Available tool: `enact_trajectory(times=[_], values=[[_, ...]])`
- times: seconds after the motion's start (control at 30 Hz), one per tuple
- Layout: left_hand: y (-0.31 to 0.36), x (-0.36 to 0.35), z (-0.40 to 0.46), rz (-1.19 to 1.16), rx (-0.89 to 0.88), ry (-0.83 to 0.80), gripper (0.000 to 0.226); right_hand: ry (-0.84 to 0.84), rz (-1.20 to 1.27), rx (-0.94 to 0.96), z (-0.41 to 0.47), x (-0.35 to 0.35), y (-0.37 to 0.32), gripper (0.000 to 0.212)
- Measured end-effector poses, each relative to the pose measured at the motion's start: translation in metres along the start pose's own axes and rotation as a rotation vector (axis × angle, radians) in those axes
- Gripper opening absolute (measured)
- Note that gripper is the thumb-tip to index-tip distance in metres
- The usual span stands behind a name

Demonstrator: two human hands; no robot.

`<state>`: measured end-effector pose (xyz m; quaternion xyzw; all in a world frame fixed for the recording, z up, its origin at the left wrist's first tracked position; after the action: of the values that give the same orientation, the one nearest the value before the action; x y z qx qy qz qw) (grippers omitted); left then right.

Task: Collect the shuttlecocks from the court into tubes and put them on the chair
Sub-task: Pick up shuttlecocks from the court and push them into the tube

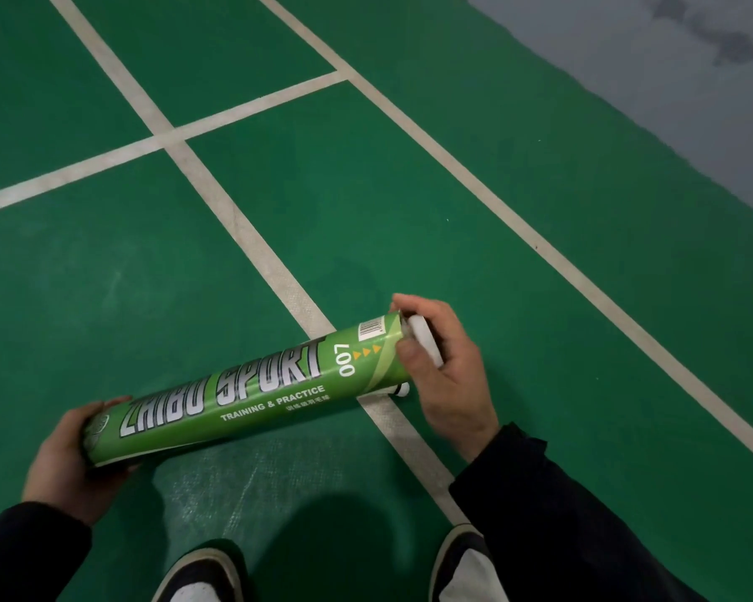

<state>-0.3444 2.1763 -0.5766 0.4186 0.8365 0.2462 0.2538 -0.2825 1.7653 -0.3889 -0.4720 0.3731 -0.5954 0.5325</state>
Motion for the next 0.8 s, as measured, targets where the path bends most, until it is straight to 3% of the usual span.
enact_trajectory(times=[0.13, 0.23, 0.33, 0.5, 0.67, 0.8], values=[[0.002, 0.006, 0.0, 0.043, 0.004, 0.027, 0.048, -0.017, 0.044, -0.024, -0.006, -0.014, 0.009, 0.048], [0.004, 0.012, 0.004, 0.043, -0.005, 0.059, 0.032, -0.013, 0.082, -0.019, -0.008, -0.017, 0.01, 0.045], [0.009, 0.014, 0.008, 0.039, -0.003, 0.054, 0.038, -0.05, 0.064, -0.025, -0.007, -0.02, 0.008, 0.042], [0.014, 0.015, 0.009, 0.04, 0.051, 0.096, 0.029, -0.086, 0.01, -0.013, -0.005, -0.017, 0.008, 0.033], [0.005, 0.013, 0.007, 0.059, 0.123, 0.108, 0.019, -0.113, 0.062, 0.013, -0.007, -0.021, 0.001, 0.034], [0.005, 0.018, 0.008, 0.056, 0.131, 0.129, 0.023, -0.175, -0.006, 0.048, -0.004, -0.023, -0.007, 0.036]])
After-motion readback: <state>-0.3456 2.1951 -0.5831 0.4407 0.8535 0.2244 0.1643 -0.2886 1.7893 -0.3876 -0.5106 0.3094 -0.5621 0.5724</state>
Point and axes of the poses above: each hand's wrist, its own z-axis towards the middle knuckle, its own x-axis out of the back of the hand, y = z × x, the point moved 8 cm from there along z, towards the middle knuckle, and after that the axes turned 12 degrees about x, right-handed, at the moved point
